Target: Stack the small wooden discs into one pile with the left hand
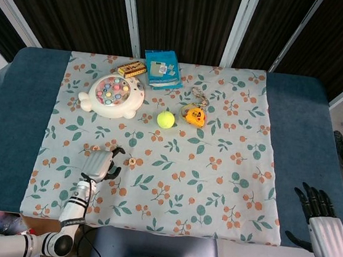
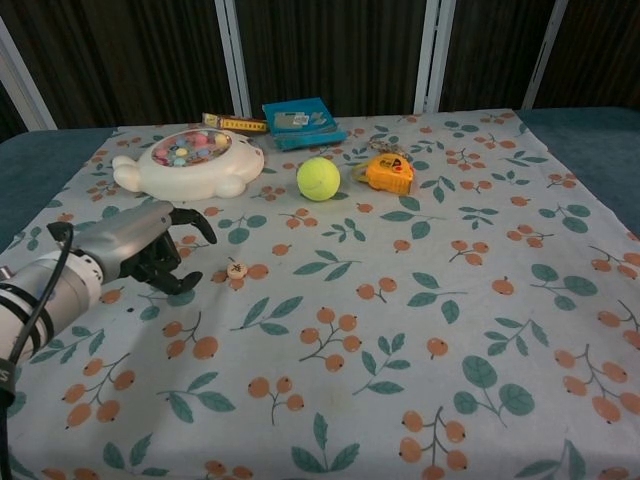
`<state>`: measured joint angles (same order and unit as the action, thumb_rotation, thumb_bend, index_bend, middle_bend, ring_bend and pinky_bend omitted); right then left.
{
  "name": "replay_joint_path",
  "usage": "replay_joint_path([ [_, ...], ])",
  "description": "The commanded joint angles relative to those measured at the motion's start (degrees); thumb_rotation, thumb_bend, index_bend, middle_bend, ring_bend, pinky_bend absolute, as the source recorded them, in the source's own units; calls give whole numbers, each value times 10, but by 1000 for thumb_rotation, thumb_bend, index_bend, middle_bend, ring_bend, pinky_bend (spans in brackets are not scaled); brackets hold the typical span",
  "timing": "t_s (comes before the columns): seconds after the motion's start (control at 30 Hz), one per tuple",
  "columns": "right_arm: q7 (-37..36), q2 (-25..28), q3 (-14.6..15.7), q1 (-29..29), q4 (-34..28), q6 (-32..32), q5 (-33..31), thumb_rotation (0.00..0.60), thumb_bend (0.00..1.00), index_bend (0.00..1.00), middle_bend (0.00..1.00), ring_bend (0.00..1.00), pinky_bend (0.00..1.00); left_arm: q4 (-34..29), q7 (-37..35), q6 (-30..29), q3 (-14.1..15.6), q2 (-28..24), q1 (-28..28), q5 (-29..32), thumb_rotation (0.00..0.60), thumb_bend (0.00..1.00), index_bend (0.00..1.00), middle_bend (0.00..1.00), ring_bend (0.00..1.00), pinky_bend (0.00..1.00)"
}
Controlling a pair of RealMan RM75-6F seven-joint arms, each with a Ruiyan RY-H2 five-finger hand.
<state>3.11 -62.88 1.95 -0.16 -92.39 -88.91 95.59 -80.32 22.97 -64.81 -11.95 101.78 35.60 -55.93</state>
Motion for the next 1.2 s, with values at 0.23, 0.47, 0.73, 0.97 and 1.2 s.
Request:
replay_joint_path([
  [0.23, -7, 3, -1, 0, 1, -2, -3, 600, 205, 0, 0, 0, 48, 80, 6, 15, -12, 62, 17, 15, 600, 411, 317, 1000, 1000, 1000],
  [0.47, -9, 4, -1, 0, 1, -1, -3, 600, 205, 0, 0, 0, 48, 108, -7, 17, -21, 88, 26, 0, 600, 411, 322, 1000, 1000, 1000],
  [0.73, -14, 5, -1, -1, 2, -4, -1, 600, 205, 0, 0, 0, 48, 131, -8, 17, -27, 108, 31, -6, 600, 412, 389, 1000, 1000, 1000],
  [0.97, -16, 5, -1, -2, 3, -7, 0, 600, 205, 0, 0, 0, 48, 144, -4, 21, -30, 114, 31, -6, 600, 410, 403, 1000, 1000, 1000],
  [1.2, -17, 6, -1, -3, 4, -9, 1, 600, 205, 0, 0, 0, 48, 147, -3, 23, -33, 115, 29, -8, 600, 409, 432, 1000, 1000, 1000],
])
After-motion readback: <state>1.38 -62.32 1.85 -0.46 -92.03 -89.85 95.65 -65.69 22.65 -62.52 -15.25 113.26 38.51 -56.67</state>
